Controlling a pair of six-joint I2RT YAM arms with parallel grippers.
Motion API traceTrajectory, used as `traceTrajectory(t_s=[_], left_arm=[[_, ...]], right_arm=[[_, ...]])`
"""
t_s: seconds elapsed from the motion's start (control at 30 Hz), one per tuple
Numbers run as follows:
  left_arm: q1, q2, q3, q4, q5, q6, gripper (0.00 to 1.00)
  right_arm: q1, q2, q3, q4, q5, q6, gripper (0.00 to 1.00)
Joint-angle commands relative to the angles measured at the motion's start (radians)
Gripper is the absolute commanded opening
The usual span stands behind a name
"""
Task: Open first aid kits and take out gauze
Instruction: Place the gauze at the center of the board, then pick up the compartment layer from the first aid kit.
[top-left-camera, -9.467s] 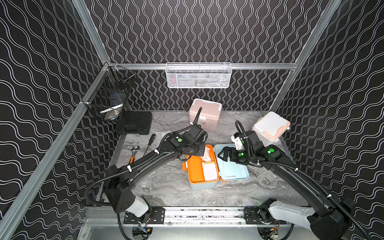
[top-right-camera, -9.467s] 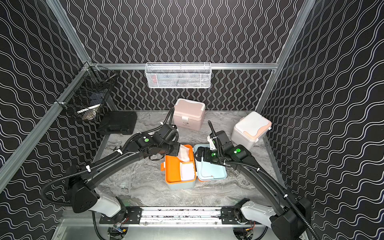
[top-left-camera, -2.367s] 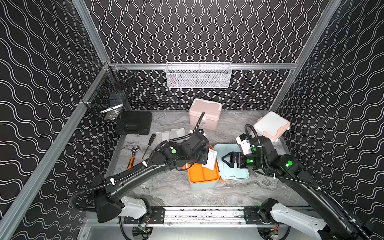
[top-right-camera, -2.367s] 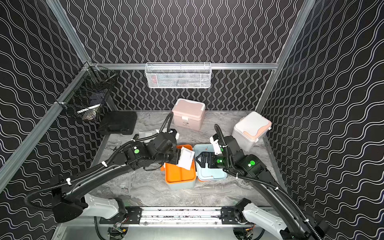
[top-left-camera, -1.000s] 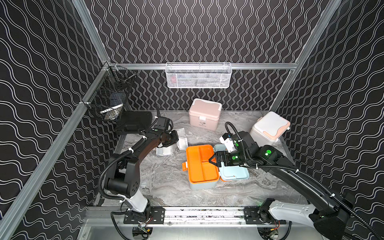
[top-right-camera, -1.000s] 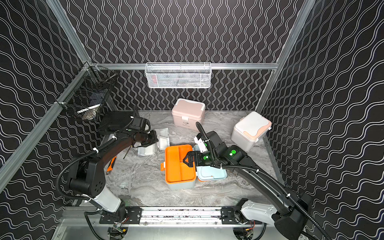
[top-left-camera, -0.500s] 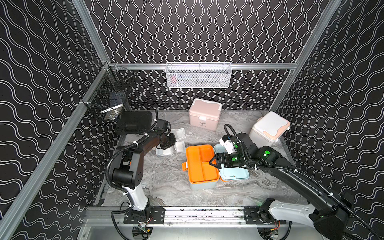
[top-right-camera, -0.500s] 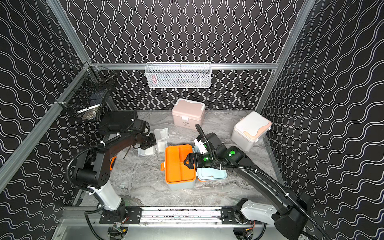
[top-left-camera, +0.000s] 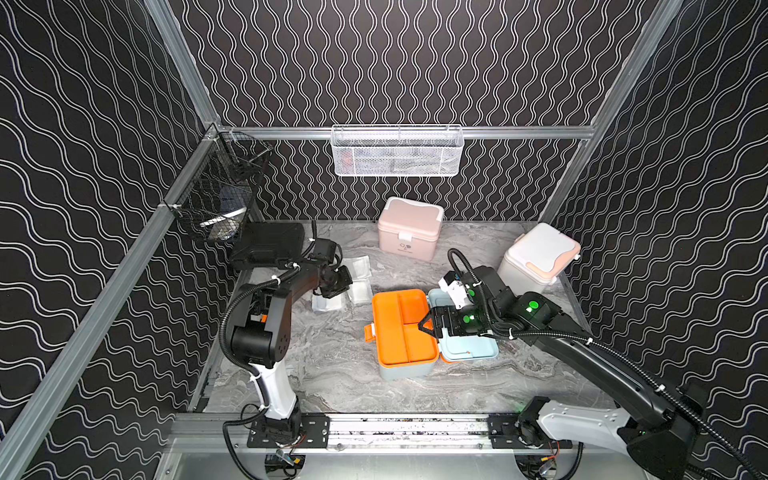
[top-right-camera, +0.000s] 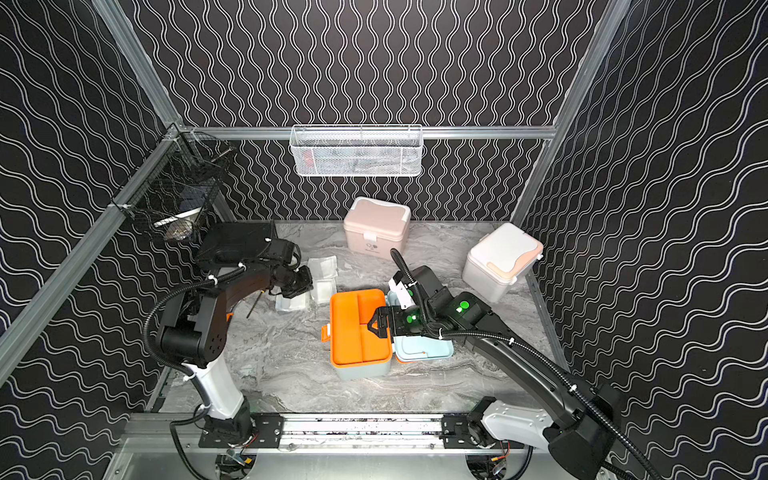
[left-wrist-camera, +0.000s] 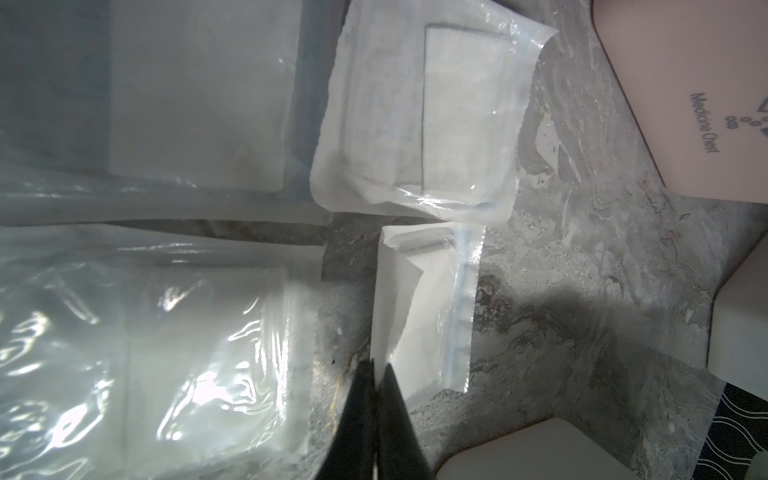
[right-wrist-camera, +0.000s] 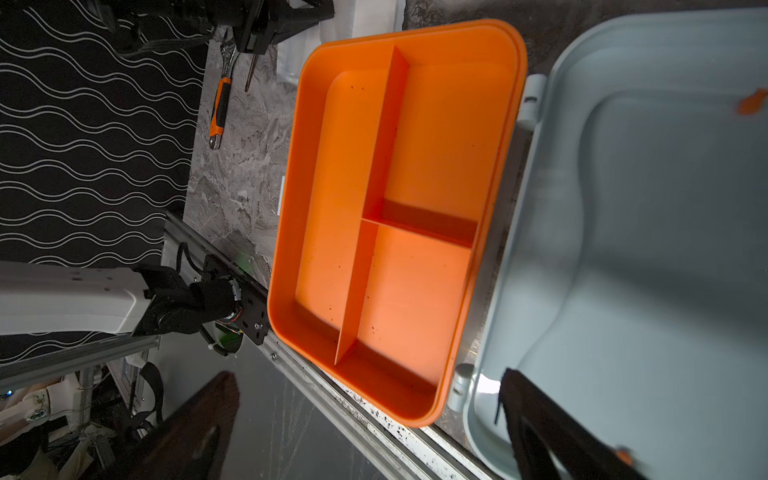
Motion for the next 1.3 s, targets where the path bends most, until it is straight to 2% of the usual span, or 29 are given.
traceTrajectory(t_s=[0.0,0.23,0.67,0.97,1.27], left_arm=[[0.002,-0.006,0.016,-0.024,0.0,0.036,0.23],[0.001,-0.115,0.02,-0.088,-0.01,0.055,0.46],[-0.005,-0.637,-0.001,-0.258,0.121,0.076,0.84],[-0.006,-0.909,-0.037,-0.342,0.215,0.037,0.98],[-0.006,-1.033,-0.256,-0.255,0.342,-0.045,0.99]], right_arm=[[0.002,0.003,0.012,-0.005,-0.008,0.012,1.0],[0.006,-0.01,0.02,-0.005,0.006,0.023,1.0],[0.024,-0.156,0.05,0.075,0.008,0.02,1.0],[0.033,-0.175,0.059,0.11,0.007,0.035,1.0],[0.087,-0.027,0.116,0.085,0.077,0.058,0.98]])
